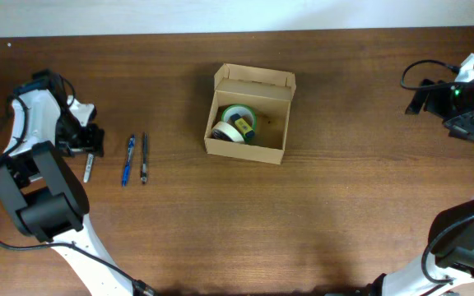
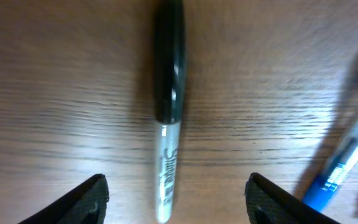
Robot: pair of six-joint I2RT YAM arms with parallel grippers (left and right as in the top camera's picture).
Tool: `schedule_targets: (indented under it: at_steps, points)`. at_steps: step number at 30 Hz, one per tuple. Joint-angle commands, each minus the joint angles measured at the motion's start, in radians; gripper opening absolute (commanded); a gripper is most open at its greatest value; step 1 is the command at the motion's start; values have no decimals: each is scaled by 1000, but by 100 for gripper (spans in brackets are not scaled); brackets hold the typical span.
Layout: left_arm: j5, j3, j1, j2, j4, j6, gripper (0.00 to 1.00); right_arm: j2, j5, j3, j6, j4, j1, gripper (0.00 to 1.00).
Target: Pack container
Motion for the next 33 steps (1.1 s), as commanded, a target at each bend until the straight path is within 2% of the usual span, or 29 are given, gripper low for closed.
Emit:
schedule_targets:
  at_steps: [1, 5, 8, 9, 11, 13, 17, 23, 27, 31, 33]
  points:
    - [-5, -72, 7, 4, 35, -10, 70, 0, -13, -3, 11, 7, -2, 99]
    - [-4, -107, 7, 4, 66, -10, 64, 0, -13, -3, 11, 13, -2, 99]
    - [-4, -109, 7, 4, 75, -10, 40, 0, -13, -3, 11, 16, -2, 99]
    - [-4, -109, 7, 4, 79, -11, 29, 0, -13, -3, 11, 16, -2, 99]
    - [-4, -109, 7, 4, 85, -21, 18, 0, -13, -3, 11, 15, -2, 99]
    - [-2, -109, 7, 4, 82, -28, 3, 0, -13, -3, 11, 14, -2, 99]
    - [94, -39, 7, 1, 22, -46, 1, 0, -13, -3, 11, 14, -2, 99]
    - [238, 348, 7, -18, -241, -3, 2, 0, -13, -3, 11, 14, -2, 99]
    - [353, 557, 4, -111, -333, 105, 2, 0, -13, -3, 11, 14, -2, 99]
    - [455, 602, -39, -255, -301, 272, 2, 0, -13, -3, 12, 14, -2, 99]
    - [494, 602, -124, -317, -258, 385, 1, 0, -14, -3, 12, 14, -2, 99]
